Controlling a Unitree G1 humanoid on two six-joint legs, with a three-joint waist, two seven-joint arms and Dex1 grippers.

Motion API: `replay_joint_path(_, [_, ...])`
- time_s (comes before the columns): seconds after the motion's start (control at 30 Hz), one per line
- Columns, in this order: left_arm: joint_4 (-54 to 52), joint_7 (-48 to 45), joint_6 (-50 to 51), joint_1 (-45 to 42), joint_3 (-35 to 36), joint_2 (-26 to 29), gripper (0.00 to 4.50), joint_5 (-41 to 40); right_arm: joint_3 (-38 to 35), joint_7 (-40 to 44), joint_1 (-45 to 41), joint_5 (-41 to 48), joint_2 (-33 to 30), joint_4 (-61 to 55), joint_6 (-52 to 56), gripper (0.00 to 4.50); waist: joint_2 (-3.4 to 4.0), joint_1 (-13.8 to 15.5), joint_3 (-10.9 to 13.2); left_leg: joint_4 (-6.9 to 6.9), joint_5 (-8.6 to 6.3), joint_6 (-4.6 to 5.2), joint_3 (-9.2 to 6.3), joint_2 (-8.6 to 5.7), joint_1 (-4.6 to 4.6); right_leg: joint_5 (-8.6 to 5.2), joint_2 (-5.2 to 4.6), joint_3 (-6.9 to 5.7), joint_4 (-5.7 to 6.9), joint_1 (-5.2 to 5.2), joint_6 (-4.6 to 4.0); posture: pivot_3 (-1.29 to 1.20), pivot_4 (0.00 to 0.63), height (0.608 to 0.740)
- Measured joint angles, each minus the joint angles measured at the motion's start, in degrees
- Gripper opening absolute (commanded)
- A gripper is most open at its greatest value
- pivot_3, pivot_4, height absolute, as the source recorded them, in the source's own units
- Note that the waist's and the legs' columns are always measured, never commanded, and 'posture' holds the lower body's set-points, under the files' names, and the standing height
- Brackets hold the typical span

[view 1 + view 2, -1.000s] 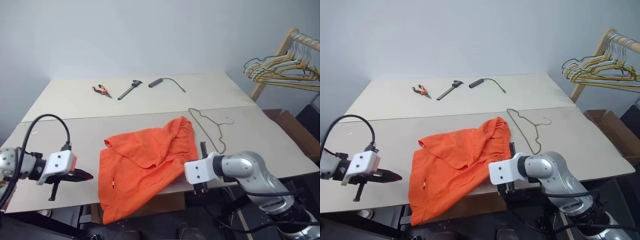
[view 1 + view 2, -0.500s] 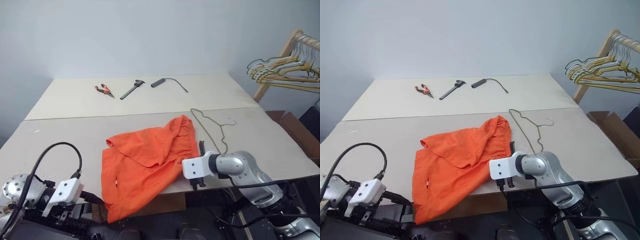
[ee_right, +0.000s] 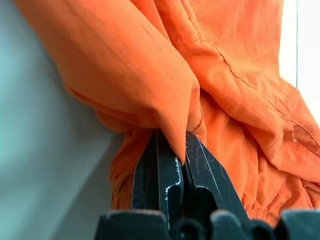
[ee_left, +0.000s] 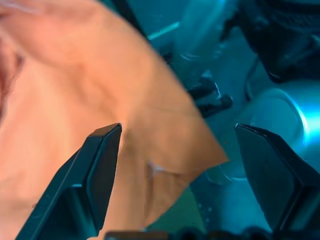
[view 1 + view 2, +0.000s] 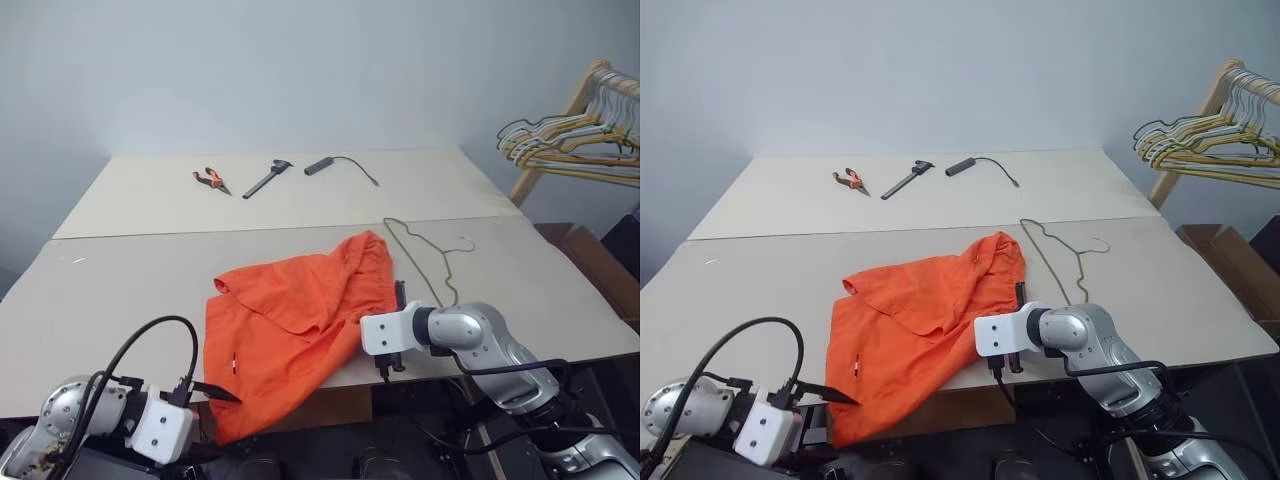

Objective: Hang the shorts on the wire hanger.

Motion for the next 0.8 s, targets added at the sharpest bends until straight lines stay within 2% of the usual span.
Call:
replay_joint_path(0.2, [1.9,7.5,-3.3,-2.0,-2.2,-1.2,3.91,7.1,0.0,-0.4,-0.2,0.0,0.3,0.0,0.0,0.00,-0.01,0.2,0.0,0.00,0.00,0.00,-0.01,0.00,0.00,0.01,0.00,-0.02,0.00,0.02,0.02,0.08,0.000,0.740])
replay_joint_path(0.3, [3.1,10.2,-4.6,-2.9,-3.2,-1.2,3.34,8.8,-0.1,-0.5,-0.5,0.3,0.5,0.1,0.0,0.00,-0.01,0.1,0.0,0.00,0.00,0.00,0.00,0.00,0.00,0.01,0.00,-0.01,0.00,0.00,0.02,0.08,0.000,0.740])
replay_joint_path(0.63, [4.0,12.1,-3.8,-4.3,-5.3,0.4,0.10,7.0,-0.2,-1.1,-0.8,1.1,0.5,0.7,-0.3,0.00,-0.01,0.1,0.0,0.00,0.00,0.00,0.01,0.01,0.00,0.02,0.01,-0.03,0.00,0.01,0.02,0.08,0.000,0.740])
replay_joint_path(0.8, [3.6,11.8,-0.5,-4.5,-5.3,1.3,0.05,3.1,-0.2,-1.5,-1.1,1.1,0.5,1.0,-0.6,0.00,-0.01,0.0,0.0,0.00,0.00,0.00,0.01,0.02,0.00,0.02,0.00,-0.03,0.00,0.00,0.02,0.07,0.000,0.740])
